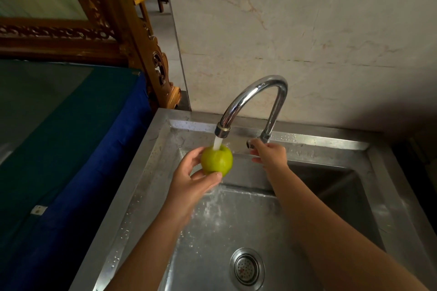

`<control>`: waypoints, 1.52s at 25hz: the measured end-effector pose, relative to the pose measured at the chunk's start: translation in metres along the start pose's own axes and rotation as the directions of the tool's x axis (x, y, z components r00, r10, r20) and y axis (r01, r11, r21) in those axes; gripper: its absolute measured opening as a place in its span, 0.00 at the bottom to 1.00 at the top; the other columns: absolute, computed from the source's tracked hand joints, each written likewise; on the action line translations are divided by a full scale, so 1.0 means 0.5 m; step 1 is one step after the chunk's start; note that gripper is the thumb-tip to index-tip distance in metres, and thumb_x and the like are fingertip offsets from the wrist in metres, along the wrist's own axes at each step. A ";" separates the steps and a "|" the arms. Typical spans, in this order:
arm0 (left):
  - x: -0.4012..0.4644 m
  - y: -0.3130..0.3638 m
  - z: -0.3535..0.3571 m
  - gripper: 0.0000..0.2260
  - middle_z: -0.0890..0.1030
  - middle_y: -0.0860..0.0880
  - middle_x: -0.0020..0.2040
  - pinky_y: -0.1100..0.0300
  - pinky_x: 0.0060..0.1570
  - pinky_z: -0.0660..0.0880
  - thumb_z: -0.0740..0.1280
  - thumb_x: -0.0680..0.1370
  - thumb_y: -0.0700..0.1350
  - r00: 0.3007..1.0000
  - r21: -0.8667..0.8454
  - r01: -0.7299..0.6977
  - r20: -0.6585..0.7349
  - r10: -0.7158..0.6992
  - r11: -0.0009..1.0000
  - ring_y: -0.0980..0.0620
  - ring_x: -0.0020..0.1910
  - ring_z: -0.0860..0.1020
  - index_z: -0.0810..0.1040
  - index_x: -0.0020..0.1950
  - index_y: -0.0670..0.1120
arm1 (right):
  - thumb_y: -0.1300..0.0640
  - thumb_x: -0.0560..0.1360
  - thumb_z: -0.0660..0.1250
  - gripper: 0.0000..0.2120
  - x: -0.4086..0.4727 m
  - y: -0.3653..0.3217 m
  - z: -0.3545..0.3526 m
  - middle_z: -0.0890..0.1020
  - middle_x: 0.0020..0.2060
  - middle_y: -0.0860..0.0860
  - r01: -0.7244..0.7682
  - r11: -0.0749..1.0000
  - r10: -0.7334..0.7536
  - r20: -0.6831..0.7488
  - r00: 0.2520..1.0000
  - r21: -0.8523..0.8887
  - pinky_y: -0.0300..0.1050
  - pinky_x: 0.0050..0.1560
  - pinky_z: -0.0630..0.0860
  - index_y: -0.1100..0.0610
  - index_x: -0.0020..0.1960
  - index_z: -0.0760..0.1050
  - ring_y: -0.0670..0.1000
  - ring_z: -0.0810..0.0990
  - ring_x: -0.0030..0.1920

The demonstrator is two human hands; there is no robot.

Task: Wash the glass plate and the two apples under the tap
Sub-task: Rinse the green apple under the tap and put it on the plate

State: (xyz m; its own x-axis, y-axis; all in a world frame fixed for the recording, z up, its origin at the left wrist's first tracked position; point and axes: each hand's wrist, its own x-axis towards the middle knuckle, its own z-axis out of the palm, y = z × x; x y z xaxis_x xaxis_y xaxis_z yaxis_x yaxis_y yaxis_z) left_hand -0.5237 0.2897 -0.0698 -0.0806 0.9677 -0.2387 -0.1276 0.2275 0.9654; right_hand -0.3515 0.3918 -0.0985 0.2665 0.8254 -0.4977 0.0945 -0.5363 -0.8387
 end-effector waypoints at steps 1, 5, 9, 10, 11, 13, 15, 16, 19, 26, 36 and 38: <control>-0.001 0.000 -0.001 0.26 0.75 0.52 0.62 0.53 0.50 0.80 0.72 0.68 0.34 1.000 -0.002 0.000 -0.001 0.000 1.000 0.50 0.55 0.81 0.73 0.62 0.55 | 0.54 0.71 0.68 0.09 0.001 0.003 0.003 0.84 0.37 0.54 -0.009 1.000 0.009 0.001 1.000 0.023 0.52 0.53 0.80 0.60 0.38 0.77 0.52 0.81 0.37; -0.008 0.003 0.000 0.26 0.76 0.51 0.62 0.55 0.50 0.80 0.71 0.69 0.33 1.000 -0.014 0.007 0.000 -0.007 1.000 0.50 0.55 0.81 0.73 0.61 0.54 | 0.48 0.71 0.66 0.12 -0.013 0.022 0.014 0.81 0.35 0.52 -0.118 0.979 0.111 0.053 0.992 0.168 0.42 0.34 0.72 0.57 0.37 0.75 0.49 0.79 0.33; -0.016 0.009 0.006 0.24 0.79 0.49 0.58 0.57 0.48 0.81 0.70 0.69 0.31 1.000 -0.055 0.017 -0.018 -0.018 0.998 0.55 0.49 0.83 0.74 0.56 0.57 | 0.49 0.73 0.64 0.12 -0.012 0.071 0.000 0.83 0.44 0.54 -0.194 0.968 0.185 0.068 0.980 0.157 0.44 0.39 0.71 0.58 0.41 0.76 0.50 0.80 0.36; -0.019 0.011 0.005 0.24 0.79 0.49 0.58 0.58 0.48 0.81 0.70 0.69 0.30 1.000 -0.052 0.019 -0.013 -0.020 0.998 0.55 0.49 0.83 0.74 0.56 0.56 | 0.50 0.74 0.64 0.13 -0.014 0.073 -0.002 0.82 0.44 0.54 -0.198 0.971 0.191 0.064 0.980 0.135 0.44 0.41 0.72 0.60 0.45 0.77 0.51 0.80 0.37; -0.024 0.013 0.004 0.24 0.79 0.50 0.58 0.58 0.48 0.80 0.70 0.69 0.30 1.000 -0.042 0.019 -0.005 -0.019 0.999 0.55 0.49 0.83 0.74 0.56 0.56 | 0.51 0.74 0.65 0.16 -0.017 0.069 -0.003 0.80 0.43 0.55 -0.176 0.981 0.172 0.049 0.984 0.076 0.46 0.42 0.72 0.64 0.50 0.77 0.52 0.79 0.38; -0.037 0.017 0.008 0.25 0.79 0.50 0.58 0.58 0.47 0.80 0.70 0.69 0.30 1.000 -0.019 0.024 0.000 -0.024 1.000 0.54 0.50 0.82 0.74 0.56 0.56 | 0.50 0.74 0.66 0.20 -0.041 0.050 -0.012 0.78 0.39 0.55 -0.090 0.994 0.092 0.025 0.995 -0.066 0.48 0.43 0.72 0.66 0.55 0.76 0.53 0.78 0.41; -0.053 0.029 0.019 0.25 0.78 0.50 0.58 0.56 0.49 0.80 0.70 0.68 0.29 0.999 -0.002 0.033 -0.009 -0.033 0.999 0.54 0.49 0.82 0.74 0.56 0.55 | 0.48 0.73 0.66 0.14 -0.094 0.028 -0.045 0.78 0.42 0.53 0.024 1.000 -0.022 0.204 0.979 -0.007 0.48 0.44 0.75 0.57 0.51 0.76 0.52 0.79 0.44; -0.064 0.038 0.029 0.25 0.78 0.49 0.57 0.54 0.50 0.79 0.70 0.68 0.29 0.999 0.016 0.035 -0.012 -0.035 0.999 0.54 0.48 0.81 0.74 0.55 0.54 | 0.47 0.72 0.67 0.11 -0.127 0.020 -0.067 0.80 0.45 0.52 0.074 0.995 -0.089 0.332 0.939 0.060 0.46 0.45 0.76 0.52 0.51 0.76 0.51 0.81 0.45; -0.114 0.067 0.078 0.24 0.79 0.49 0.54 0.54 0.51 0.76 0.72 0.65 0.28 1.000 0.055 0.021 0.021 -0.023 0.998 0.53 0.46 0.79 0.74 0.53 0.52 | 0.56 0.69 0.73 0.15 -0.226 0.006 -0.136 0.82 0.51 0.51 0.215 0.966 -0.259 0.521 0.813 0.145 0.47 0.50 0.80 0.49 0.54 0.76 0.48 0.83 0.48; -0.279 0.141 0.198 0.23 0.78 0.46 0.58 0.58 0.50 0.76 0.65 0.70 0.25 0.978 0.051 -0.012 0.209 0.001 0.999 0.52 0.51 0.78 0.73 0.59 0.47 | 0.61 0.62 0.77 0.28 -0.425 -0.017 -0.298 0.84 0.52 0.53 0.427 0.897 -0.385 0.274 0.881 -0.113 0.47 0.58 0.79 0.55 0.62 0.75 0.49 0.83 0.51; -0.487 0.257 0.279 0.22 0.77 0.51 0.52 0.54 0.54 0.75 0.68 0.68 0.25 0.825 0.117 -0.248 0.546 0.147 0.962 0.49 0.51 0.76 0.73 0.52 0.50 | 0.63 0.62 0.75 0.19 -0.722 0.010 -0.466 0.84 0.46 0.51 0.503 0.863 -0.504 -0.026 0.863 -0.044 0.50 0.54 0.80 0.46 0.49 0.79 0.50 0.84 0.47; -0.521 0.265 0.293 0.21 0.78 0.51 0.52 0.57 0.49 0.76 0.68 0.69 0.26 0.798 0.111 -0.261 0.584 0.149 0.959 0.49 0.50 0.76 0.73 0.51 0.50 | 0.63 0.63 0.75 0.20 -0.770 0.017 -0.488 0.84 0.46 0.52 0.500 0.866 -0.500 -0.076 0.862 -0.022 0.54 0.53 0.81 0.45 0.50 0.78 0.51 0.83 0.47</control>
State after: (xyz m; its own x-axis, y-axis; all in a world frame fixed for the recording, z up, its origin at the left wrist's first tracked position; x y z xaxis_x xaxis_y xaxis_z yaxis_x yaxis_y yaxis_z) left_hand -0.3749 0.0834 0.1356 0.4944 0.8691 0.0153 0.0083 -0.0222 0.9997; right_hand -0.2191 0.0263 0.1401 0.2555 0.9668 0.0073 0.2363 -0.0551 -0.9701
